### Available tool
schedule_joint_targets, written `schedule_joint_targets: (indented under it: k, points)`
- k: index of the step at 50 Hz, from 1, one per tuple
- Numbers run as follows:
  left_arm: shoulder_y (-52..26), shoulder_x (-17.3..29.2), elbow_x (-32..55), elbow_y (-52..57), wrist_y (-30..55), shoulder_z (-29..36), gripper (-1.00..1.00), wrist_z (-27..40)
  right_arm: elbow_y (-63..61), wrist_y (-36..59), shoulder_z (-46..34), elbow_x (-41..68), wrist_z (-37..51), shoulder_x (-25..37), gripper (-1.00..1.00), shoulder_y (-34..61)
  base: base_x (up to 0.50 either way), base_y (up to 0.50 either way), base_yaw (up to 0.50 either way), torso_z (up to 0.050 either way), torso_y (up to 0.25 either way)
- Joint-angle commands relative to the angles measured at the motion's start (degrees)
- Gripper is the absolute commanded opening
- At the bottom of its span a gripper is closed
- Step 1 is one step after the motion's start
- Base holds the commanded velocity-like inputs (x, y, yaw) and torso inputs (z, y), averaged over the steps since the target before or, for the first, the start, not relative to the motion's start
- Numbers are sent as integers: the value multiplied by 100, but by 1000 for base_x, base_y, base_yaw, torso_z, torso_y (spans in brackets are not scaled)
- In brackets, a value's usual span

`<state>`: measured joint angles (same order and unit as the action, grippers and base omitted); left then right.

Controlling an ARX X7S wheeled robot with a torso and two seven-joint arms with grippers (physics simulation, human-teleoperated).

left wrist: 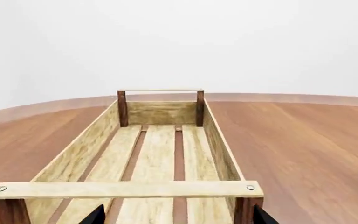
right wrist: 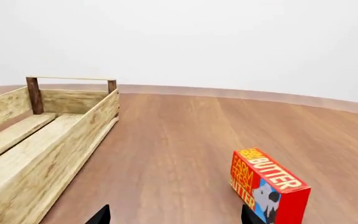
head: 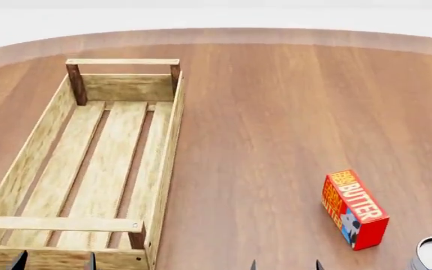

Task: Pick up the cream cheese and put it in the tray.

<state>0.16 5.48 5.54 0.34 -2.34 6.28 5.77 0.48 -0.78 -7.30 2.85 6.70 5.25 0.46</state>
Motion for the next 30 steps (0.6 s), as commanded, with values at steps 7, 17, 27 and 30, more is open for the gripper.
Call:
schedule_joint_targets:
  k: [7, 17, 27, 30]
  points:
    - [23, 118, 125, 41, -43, 152, 100, 55, 13, 7, -110, 127, 134, 94, 100, 20, 407, 231, 0, 50, 81]
    - [6, 162, 162, -2, -50, 211, 100, 110, -14, 3, -157, 217, 178, 139, 100, 13, 0, 0, 0, 50, 82]
    - [-2, 206, 203, -10, -57, 259, 100, 162, 27, -2, -263, 160, 251, 196, 100, 40, 63, 79, 0, 50, 82]
    - [4, 221, 214, 9, -47, 272, 100, 178, 28, -16, -279, 172, 263, 210, 100, 41, 276, 368, 0, 50, 81]
